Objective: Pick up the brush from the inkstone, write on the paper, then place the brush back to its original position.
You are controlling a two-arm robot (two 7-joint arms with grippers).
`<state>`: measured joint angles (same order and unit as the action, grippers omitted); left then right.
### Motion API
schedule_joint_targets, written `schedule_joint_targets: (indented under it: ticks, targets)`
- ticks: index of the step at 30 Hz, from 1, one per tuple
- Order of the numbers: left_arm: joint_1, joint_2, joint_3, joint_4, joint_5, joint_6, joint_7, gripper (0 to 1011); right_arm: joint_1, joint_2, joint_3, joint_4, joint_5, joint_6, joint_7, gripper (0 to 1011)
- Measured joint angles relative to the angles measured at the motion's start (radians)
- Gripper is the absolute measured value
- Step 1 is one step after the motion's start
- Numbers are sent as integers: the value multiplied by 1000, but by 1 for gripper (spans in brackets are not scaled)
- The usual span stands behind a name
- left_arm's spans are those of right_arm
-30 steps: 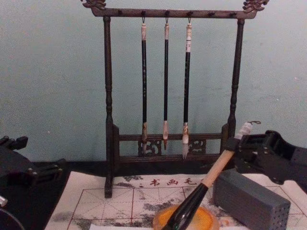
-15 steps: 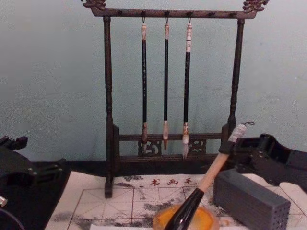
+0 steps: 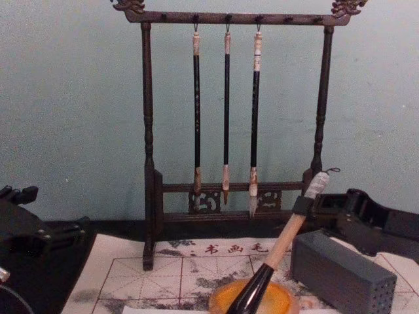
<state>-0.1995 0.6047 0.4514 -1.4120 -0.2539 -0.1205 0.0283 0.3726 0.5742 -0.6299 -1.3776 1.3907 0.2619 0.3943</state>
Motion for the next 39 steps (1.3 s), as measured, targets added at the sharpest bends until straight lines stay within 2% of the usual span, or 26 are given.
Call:
schedule_joint_targets:
  ticks: [14,39]
  targets:
    - [0,0,0,0,0,0,0,1001,2,-4,-6,10,-25,-24,-1,202]
    - [0,0,0,0,0,0,0,1001,1,-13,27,31,-23,-34,-15,202]
